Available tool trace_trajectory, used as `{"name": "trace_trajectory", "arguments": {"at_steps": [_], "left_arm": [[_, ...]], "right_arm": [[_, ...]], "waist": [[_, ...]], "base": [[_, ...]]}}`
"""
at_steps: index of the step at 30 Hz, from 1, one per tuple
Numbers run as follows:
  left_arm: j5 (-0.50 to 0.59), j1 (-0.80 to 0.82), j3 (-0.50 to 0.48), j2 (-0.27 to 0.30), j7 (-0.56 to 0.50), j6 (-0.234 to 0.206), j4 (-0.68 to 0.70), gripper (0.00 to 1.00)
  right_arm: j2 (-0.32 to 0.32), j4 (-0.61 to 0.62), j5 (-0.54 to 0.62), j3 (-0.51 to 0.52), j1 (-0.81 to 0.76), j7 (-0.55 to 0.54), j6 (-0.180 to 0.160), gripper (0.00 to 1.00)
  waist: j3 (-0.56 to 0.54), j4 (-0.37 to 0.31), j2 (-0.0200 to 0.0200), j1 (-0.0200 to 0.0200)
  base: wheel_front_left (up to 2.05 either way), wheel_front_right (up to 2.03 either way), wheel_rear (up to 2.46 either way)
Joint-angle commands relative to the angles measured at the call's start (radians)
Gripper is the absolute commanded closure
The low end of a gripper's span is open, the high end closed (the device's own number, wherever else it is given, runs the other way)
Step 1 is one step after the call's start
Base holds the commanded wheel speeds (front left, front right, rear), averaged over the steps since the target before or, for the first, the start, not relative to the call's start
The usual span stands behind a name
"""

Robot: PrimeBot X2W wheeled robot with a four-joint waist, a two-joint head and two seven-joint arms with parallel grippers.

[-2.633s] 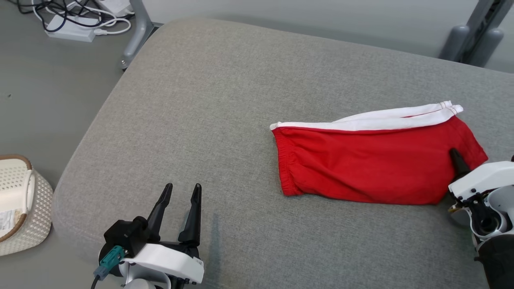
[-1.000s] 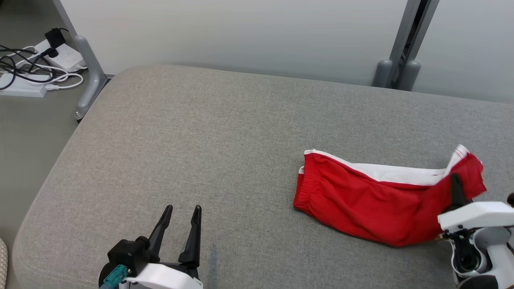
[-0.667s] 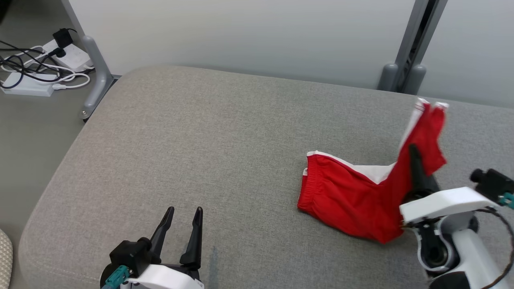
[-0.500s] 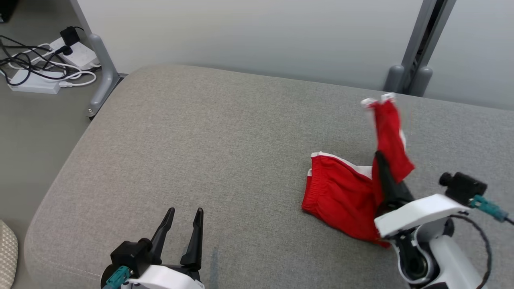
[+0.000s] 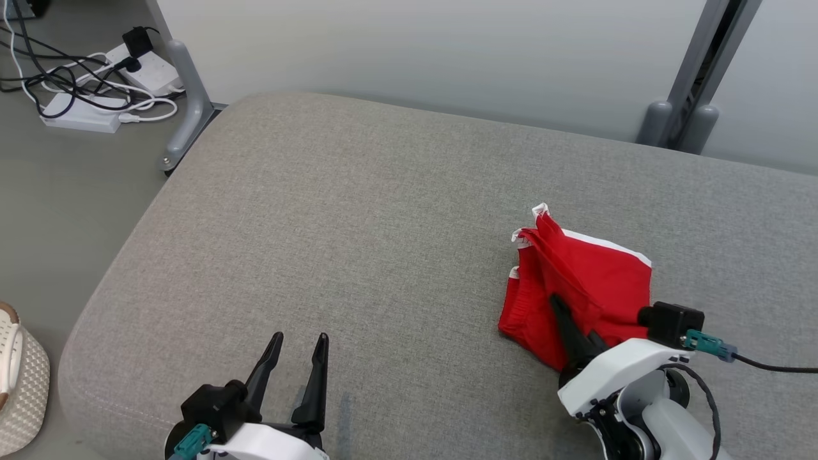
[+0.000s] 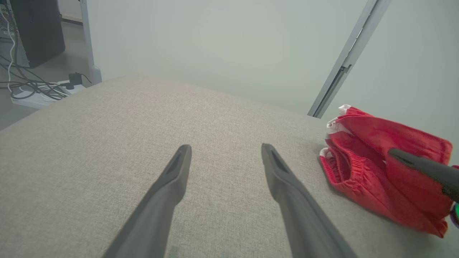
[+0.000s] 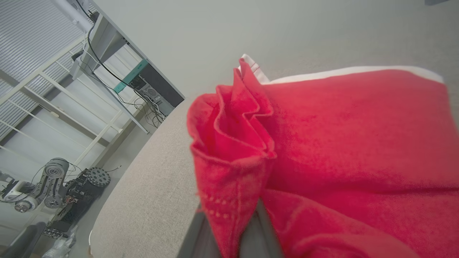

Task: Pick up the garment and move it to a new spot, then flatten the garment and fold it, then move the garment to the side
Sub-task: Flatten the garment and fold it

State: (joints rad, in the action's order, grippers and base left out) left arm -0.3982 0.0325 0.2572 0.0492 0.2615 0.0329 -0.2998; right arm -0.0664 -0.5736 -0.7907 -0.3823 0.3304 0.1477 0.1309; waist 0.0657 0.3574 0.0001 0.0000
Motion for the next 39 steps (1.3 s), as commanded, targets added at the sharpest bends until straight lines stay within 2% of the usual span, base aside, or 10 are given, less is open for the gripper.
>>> {"name": "trace_trajectory", "arguments": {"at_steps": [1, 2, 3, 4, 21, 28, 34, 39], "left_arm": [[-0.008, 0.010, 0.001, 0.004, 0.004, 0.000, 0.000, 0.00], [-0.007, 0.011, 0.003, 0.004, 0.004, 0.000, -0.001, 0.00], [-0.007, 0.011, 0.003, 0.004, 0.004, 0.000, -0.001, 0.00], [-0.007, 0.011, 0.004, 0.004, 0.004, 0.000, -0.002, 0.00], [-0.024, 0.022, 0.007, 0.004, 0.004, -0.008, -0.001, 0.00], [-0.021, 0.025, 0.002, 0.004, 0.004, -0.006, -0.009, 0.00], [-0.011, 0.017, -0.011, 0.004, 0.004, -0.006, -0.010, 0.00], [-0.004, 0.005, -0.025, 0.004, 0.004, -0.006, -0.001, 0.00]], "right_arm": [[0.000, -0.033, 0.003, -0.015, 0.019, 0.006, 0.000, 0.82], [0.001, -0.048, 0.005, -0.026, 0.025, 0.008, -0.001, 0.51], [0.001, -0.048, 0.005, -0.026, 0.025, 0.008, -0.001, 0.51], [0.002, -0.058, 0.008, -0.036, 0.030, 0.013, 0.000, 0.00], [0.010, -0.108, -0.060, -0.231, 0.058, -0.008, -0.001, 0.00], [0.012, -0.173, -0.095, -0.281, 0.071, -0.057, -0.001, 0.00], [0.012, -0.135, -0.126, -0.339, 0.090, -0.038, -0.001, 0.00], [0.002, -0.085, -0.113, -0.334, 0.107, 0.003, -0.001, 0.00]], "waist": [[0.006, 0.008, -0.0001, 0.0000], [0.008, 0.010, -0.0001, 0.0000], [0.008, 0.010, -0.0001, 0.0000], [0.009, 0.012, -0.0001, 0.0000], [0.025, 0.010, -0.0001, 0.0000], [0.026, 0.005, -0.0001, 0.0000], [0.006, -0.037, -0.0001, 0.0000], [-0.013, -0.084, -0.0001, 0.0000]], "base": [[0.00, 0.00, 0.00], [0.00, 0.00, 0.00], [0.00, 0.00, 0.00], [0.00, 0.00, 0.00], [0.00, 0.00, 0.00], [0.00, 0.00, 0.00], [0.00, 0.00, 0.00], [0.00, 0.00, 0.00]]}}
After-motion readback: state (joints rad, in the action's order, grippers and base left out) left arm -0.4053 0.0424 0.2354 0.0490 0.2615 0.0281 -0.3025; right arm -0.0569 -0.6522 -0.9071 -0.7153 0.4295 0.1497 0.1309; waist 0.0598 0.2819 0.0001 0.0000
